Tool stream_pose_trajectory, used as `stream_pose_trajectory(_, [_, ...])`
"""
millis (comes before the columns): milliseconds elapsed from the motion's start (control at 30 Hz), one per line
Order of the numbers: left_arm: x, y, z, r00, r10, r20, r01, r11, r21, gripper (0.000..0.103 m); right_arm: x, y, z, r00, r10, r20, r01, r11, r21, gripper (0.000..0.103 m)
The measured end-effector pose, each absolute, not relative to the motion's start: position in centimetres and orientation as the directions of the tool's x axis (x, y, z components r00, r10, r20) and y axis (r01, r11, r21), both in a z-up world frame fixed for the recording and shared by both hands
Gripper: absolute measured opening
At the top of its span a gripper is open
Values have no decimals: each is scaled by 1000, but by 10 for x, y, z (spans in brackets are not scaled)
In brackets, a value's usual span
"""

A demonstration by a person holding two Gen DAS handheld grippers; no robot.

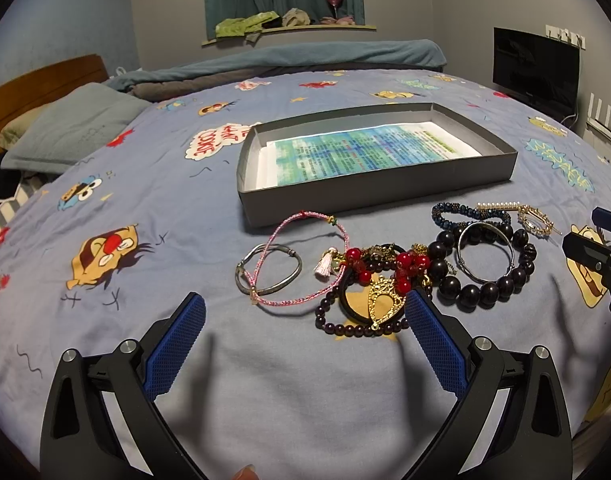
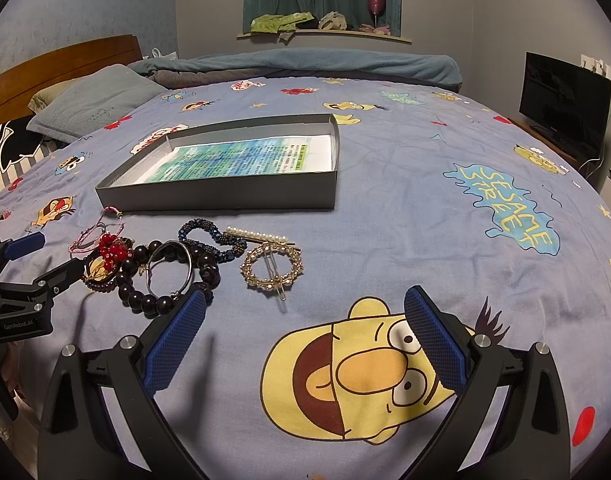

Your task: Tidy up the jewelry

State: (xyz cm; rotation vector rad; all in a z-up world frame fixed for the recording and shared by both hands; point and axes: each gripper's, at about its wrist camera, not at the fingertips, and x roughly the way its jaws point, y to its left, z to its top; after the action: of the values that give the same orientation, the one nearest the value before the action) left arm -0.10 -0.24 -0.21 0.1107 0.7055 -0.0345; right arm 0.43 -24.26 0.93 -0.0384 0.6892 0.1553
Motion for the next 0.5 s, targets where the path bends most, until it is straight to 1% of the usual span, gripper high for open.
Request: stream_pose_trajectory(500, [1,-3,-4,757,2,-653,74,993,88,99,5,-243,9,760,130,-636,-155,988,16,98])
